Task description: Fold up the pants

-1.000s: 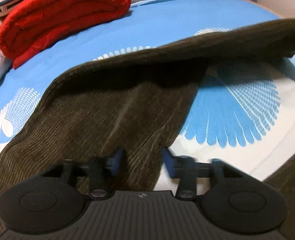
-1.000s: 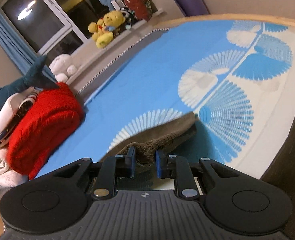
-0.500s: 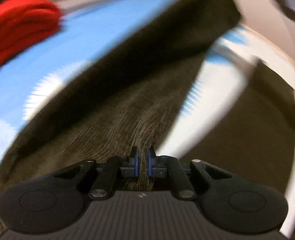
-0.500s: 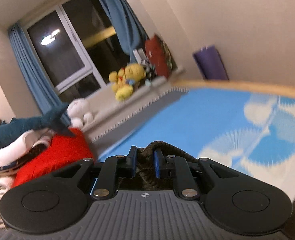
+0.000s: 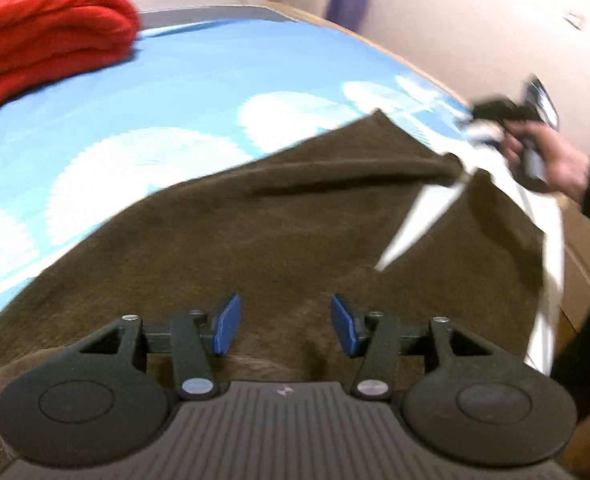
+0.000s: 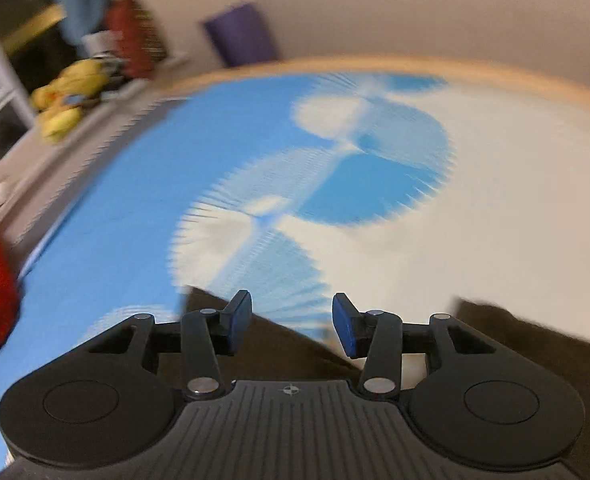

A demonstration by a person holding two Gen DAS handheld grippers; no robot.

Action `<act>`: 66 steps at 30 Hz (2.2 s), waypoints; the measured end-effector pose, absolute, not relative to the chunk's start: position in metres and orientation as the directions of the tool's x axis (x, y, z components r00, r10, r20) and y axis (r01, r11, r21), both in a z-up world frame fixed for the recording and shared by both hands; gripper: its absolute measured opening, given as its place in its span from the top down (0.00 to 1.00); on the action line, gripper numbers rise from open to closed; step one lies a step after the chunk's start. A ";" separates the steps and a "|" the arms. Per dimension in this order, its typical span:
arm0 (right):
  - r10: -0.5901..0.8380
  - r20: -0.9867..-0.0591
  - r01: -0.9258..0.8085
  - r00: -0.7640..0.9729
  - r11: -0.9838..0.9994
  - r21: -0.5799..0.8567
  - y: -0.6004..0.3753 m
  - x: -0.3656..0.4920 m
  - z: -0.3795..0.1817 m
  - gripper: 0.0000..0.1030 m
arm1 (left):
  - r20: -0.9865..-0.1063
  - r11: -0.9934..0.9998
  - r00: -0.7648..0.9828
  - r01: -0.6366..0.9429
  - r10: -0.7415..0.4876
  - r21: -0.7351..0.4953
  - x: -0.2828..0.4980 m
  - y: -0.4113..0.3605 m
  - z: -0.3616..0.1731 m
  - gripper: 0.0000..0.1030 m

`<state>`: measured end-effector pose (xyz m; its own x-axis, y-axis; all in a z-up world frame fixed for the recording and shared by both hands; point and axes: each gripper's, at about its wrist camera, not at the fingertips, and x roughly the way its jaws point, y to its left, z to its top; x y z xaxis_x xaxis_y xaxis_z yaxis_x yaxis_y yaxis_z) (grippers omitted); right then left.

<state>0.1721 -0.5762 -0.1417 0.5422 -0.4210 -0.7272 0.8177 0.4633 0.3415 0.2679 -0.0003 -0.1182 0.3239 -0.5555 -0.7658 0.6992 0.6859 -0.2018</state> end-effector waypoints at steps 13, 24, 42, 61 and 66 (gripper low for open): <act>-0.227 -0.873 0.819 0.432 0.503 0.275 -0.587 0.184 -0.208 0.78 | -0.811 0.746 0.367 0.655 -0.455 -0.122 0.272 -0.005 -0.131 0.46; -0.606 -0.655 0.831 0.451 0.554 0.059 -0.573 0.206 -0.156 0.94 | -0.818 0.813 0.452 0.581 -0.357 -0.034 0.278 0.000 -0.129 0.47; -0.410 -0.782 0.623 0.469 0.782 -0.036 -0.492 0.338 -0.227 1.00 | -0.750 0.975 0.625 -0.169 0.218 0.143 0.252 0.086 -0.063 0.46; -0.517 -0.638 0.768 0.570 0.612 0.190 -0.587 0.246 -0.180 0.60 | -0.701 0.974 0.685 -0.220 0.195 0.056 0.273 0.110 -0.039 0.46; -0.480 -0.754 0.875 0.450 0.404 0.265 -0.602 0.181 -0.206 0.48 | -0.699 0.976 0.693 -0.213 0.176 0.035 0.271 0.111 -0.033 0.46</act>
<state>0.1809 -0.6023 -0.2061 0.4496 -0.4796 -0.7535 0.8755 0.4040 0.2653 0.2709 0.1106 -0.0333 0.6927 0.1764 -0.6994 -0.2134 0.9763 0.0349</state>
